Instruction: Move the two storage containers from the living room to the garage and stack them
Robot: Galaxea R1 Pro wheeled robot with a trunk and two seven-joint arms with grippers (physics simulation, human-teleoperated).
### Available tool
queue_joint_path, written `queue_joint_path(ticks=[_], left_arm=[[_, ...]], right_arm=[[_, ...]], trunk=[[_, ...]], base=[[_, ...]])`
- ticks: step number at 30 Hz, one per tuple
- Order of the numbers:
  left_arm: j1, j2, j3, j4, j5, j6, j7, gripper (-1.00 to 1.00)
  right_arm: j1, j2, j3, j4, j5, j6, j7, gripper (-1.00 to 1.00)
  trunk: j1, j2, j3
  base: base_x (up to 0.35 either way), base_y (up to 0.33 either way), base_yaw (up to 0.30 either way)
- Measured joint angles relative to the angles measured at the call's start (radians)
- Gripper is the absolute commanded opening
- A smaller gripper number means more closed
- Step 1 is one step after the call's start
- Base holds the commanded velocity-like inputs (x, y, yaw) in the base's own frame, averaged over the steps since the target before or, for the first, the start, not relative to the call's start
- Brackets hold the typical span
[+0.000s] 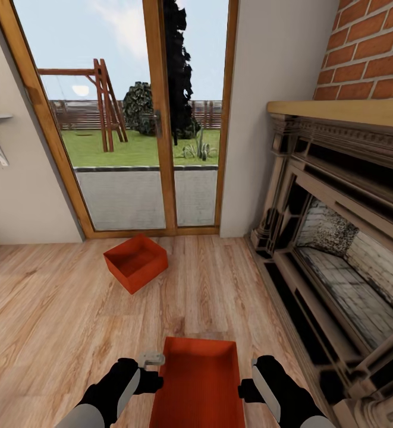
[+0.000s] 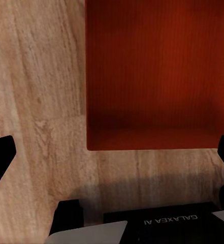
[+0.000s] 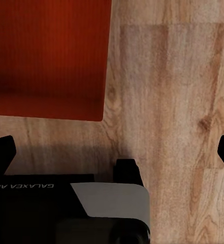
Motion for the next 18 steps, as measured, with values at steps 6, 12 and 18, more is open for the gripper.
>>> queue_joint_path(ticks=[6,12,18], left_arm=[[0.0,0.0,0.0,0.0,0.0,0.001,0.0,1.0],[0.0,0.0,0.0,0.0,0.0,0.002,0.0,1.0],[0.0,0.0,-0.001,0.0,-0.004,0.002,0.001,1.0]], right_arm=[[0.0,0.0,0.0,0.0,0.0,0.0,0.0,1.0],[0.0,0.0,0.0,0.001,0.0,0.0,0.0,1.0],[0.0,0.0,0.0,0.002,0.0,0.0,0.001,1.0]], trunk=[[0.0,0.0,0.0],[0.0,0.0,0.0],[0.0,0.0,0.0]], base=[[0.0,0.0,0.0],[0.0,0.0,0.0],[0.0,0.0,0.0]])
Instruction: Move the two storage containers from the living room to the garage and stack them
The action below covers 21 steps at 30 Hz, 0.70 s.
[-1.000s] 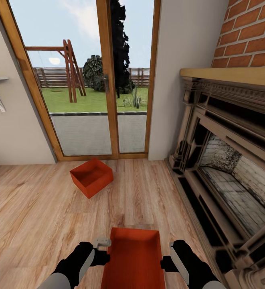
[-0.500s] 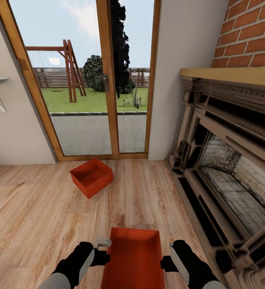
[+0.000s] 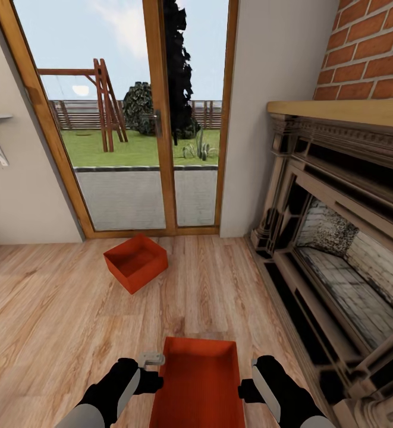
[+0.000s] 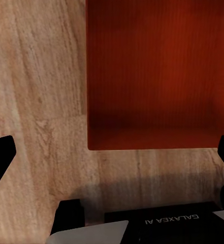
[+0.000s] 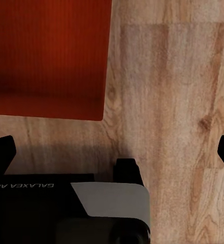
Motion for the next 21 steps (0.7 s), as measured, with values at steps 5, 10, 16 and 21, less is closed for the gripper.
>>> queue_joint_path(ticks=[5,10,16,21], left_arm=[[0.0,0.0,0.001,0.0,0.0,0.0,0.001,1.0],[0.0,0.0,0.0,0.0,0.0,0.0,0.002,1.0],[-0.001,0.0,0.0,0.0,0.0,0.0,0.002,1.0],[-0.001,0.0,0.001,0.0,0.0,0.0,0.002,1.0]], right_arm=[[0.0,0.0,0.0,0.0,0.0,0.0,0.0,1.0],[0.0,0.0,0.0,0.0,0.0,0.0,0.0,1.0],[0.0,0.0,0.0,0.0,0.0,0.0,0.0,1.0],[0.0,0.0,0.0,0.0,0.0,0.001,0.0,1.0]], trunk=[[0.0,0.0,0.0],[0.011,-0.021,-0.009],[0.034,-0.063,-0.028],[0.054,-0.098,-0.044]], base=[[0.0,0.0,0.0],[0.0,0.0,0.0],[0.0,0.0,0.0],[0.0,0.0,0.0]])
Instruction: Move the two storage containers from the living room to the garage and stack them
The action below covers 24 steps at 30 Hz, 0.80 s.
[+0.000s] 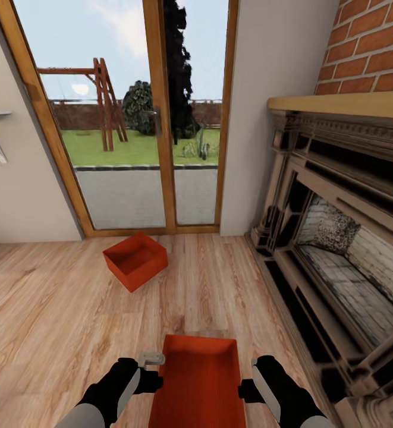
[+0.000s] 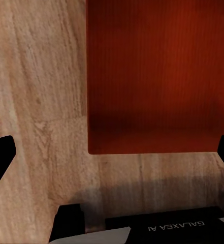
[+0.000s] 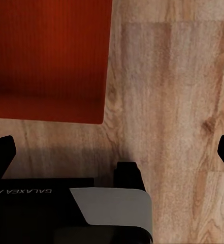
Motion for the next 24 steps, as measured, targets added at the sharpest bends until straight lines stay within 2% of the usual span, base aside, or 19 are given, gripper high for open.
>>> queue_joint_path(ticks=[24], left_arm=[[0.0,0.0,0.0,-0.001,0.0,0.0,0.0,1.0]], right_arm=[[0.0,0.0,0.0,0.0,0.0,-0.001,0.0,1.0]], trunk=[[0.092,-0.168,-0.076]], base=[[0.0,0.0,0.0]])
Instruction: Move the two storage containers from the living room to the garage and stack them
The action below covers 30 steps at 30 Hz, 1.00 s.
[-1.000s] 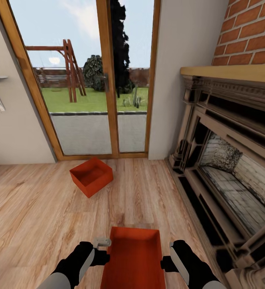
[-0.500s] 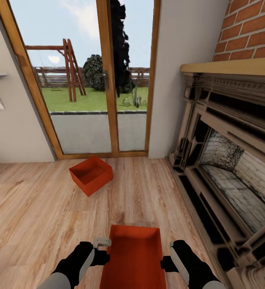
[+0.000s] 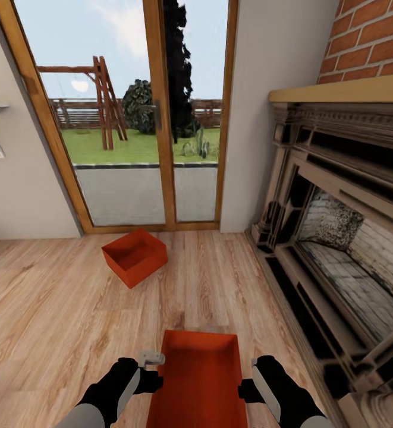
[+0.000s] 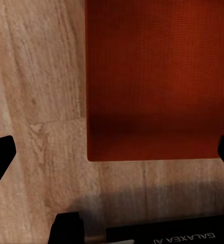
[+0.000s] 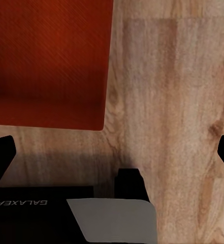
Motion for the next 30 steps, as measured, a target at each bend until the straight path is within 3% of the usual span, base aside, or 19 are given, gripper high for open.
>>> queue_joint_path(ticks=[4,30], left_arm=[[0.0,0.0,0.0,0.0,0.0,0.0,0.0,1.0],[0.0,0.0,0.0,-0.001,0.0,0.0,0.0,1.0]], right_arm=[[0.0,0.0,0.0,0.0,0.0,0.001,0.0,1.0],[0.0,0.0,0.0,0.0,0.0,0.0,0.0,1.0]], trunk=[[0.015,-0.028,-0.016],[0.015,-0.028,-0.055]], base=[[0.0,0.0,0.0],[0.0,0.0,0.0]])
